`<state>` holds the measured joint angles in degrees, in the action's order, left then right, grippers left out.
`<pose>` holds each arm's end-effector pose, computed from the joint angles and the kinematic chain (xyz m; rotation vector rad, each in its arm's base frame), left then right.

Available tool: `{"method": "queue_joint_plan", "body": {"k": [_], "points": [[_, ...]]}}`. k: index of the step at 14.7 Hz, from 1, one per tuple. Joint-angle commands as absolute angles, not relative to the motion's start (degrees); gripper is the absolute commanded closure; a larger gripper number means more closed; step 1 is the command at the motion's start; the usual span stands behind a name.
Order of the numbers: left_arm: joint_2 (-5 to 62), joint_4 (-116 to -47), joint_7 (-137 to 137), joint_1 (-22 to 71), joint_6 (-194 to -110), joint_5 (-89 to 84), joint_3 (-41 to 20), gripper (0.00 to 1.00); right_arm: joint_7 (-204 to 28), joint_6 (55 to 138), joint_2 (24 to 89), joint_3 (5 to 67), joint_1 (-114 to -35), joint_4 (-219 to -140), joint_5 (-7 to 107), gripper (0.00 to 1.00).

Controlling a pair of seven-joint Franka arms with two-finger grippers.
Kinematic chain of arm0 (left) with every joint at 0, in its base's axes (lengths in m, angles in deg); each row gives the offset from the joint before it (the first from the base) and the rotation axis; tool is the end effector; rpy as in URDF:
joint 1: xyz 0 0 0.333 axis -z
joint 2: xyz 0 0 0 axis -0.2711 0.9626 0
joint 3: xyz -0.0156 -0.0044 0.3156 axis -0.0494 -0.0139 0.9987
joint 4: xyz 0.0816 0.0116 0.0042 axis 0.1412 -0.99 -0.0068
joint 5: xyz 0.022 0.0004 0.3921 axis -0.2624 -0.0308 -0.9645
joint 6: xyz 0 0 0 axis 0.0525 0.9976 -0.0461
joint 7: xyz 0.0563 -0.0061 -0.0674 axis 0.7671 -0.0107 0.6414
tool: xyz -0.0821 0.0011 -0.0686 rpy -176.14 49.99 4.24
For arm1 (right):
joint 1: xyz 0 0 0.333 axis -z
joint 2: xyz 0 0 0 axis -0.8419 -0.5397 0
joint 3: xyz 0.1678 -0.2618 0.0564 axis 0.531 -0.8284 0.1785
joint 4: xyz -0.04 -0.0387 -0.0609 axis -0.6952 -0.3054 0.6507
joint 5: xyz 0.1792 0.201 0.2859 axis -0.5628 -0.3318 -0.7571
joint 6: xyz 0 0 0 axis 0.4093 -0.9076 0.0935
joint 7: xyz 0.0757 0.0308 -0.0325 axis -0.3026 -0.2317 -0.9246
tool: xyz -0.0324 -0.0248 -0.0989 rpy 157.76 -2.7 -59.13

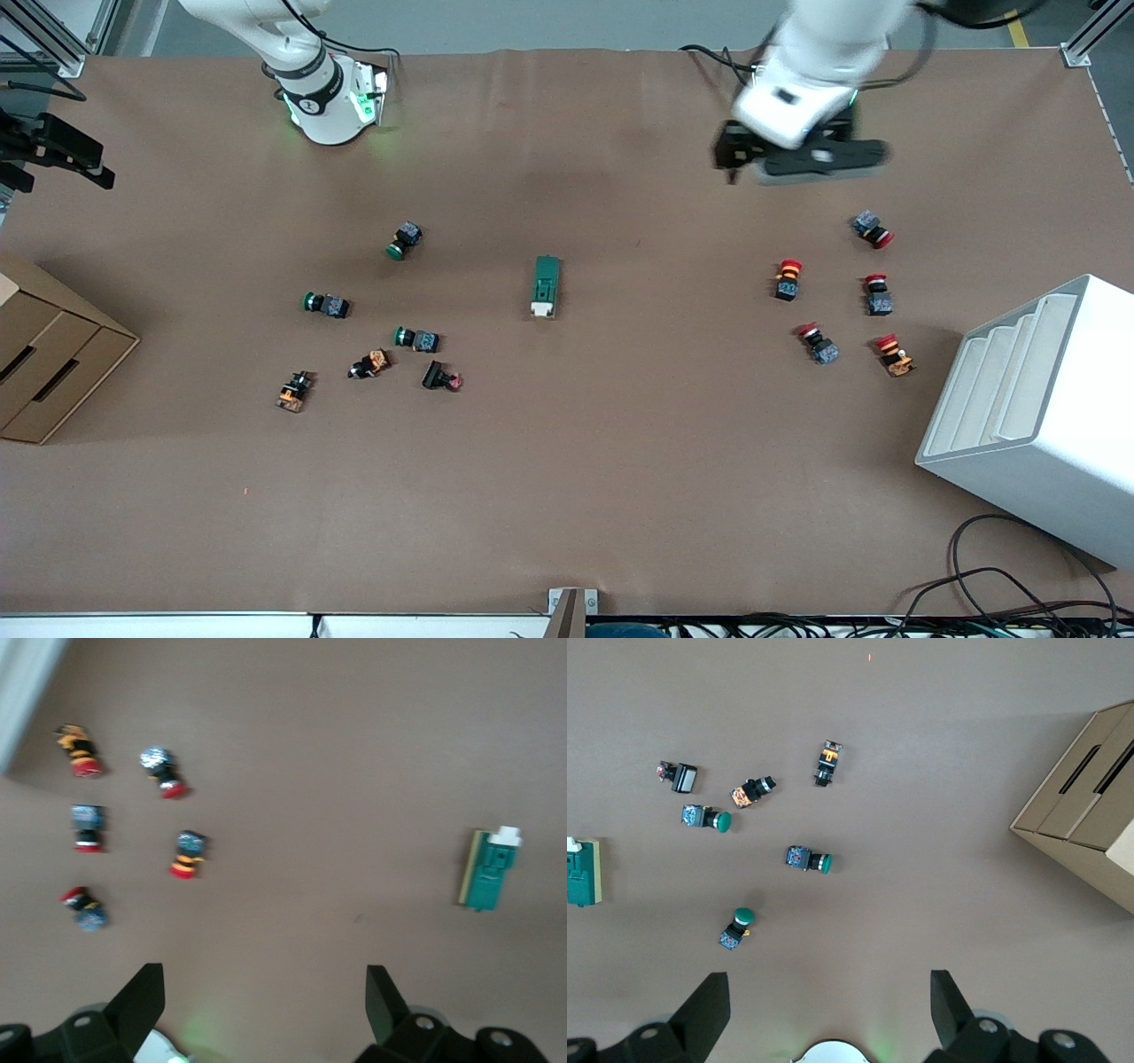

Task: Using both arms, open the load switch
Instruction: 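Move the left gripper above the green load switch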

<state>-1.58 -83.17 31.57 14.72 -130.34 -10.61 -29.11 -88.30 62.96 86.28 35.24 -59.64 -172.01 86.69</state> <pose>0.4292 -0.3237 0.5725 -3.0907 -0.0749 0.0225 0.5016 -0.0372 0.6629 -3.1195 -0.0442 0.0784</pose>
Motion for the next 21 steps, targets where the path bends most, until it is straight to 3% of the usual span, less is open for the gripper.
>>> {"method": "queue_joint_plan", "body": {"k": [1,4,7,9,16,21], "points": [[0.20,-86.62,38.54,14.32,-136.54,-11.27,-35.07,0.00,-88.71,63.11,87.19,35.69,-59.10,-172.43,87.99,0.00],[3.11,-90.73,50.50,14.85,-144.17,-13.63,-41.67,0.00,-88.71,63.19,87.10,35.77,-59.10,-172.43,88.61,0.00],[4.34,-97.24,52.73,18.09,-155.68,-14.78,-42.56,0.00,-88.10,63.02,86.75,35.77,-59.10,-172.43,88.61,0.00],[8.98,-97.61,53.25,20.20,-159.57,-19.59,-42.56,0.00,-88.01,63.02,86.40,35.77,-59.10,-172.43,88.61,0.00],[23.84,-94.98,83.28,30.21,-162.57,-44.98,-42.48,0.02,-88.62,64.85,81.75,35.69,-58.49,-170.23,88.78,0.00],[31.58,-93.92,104.80,34.70,-162.57,-61.51,-42.39,0.04,-88.62,71.80,72.71,35.77,-55.93,-170.05,88.42,0.00]]}}
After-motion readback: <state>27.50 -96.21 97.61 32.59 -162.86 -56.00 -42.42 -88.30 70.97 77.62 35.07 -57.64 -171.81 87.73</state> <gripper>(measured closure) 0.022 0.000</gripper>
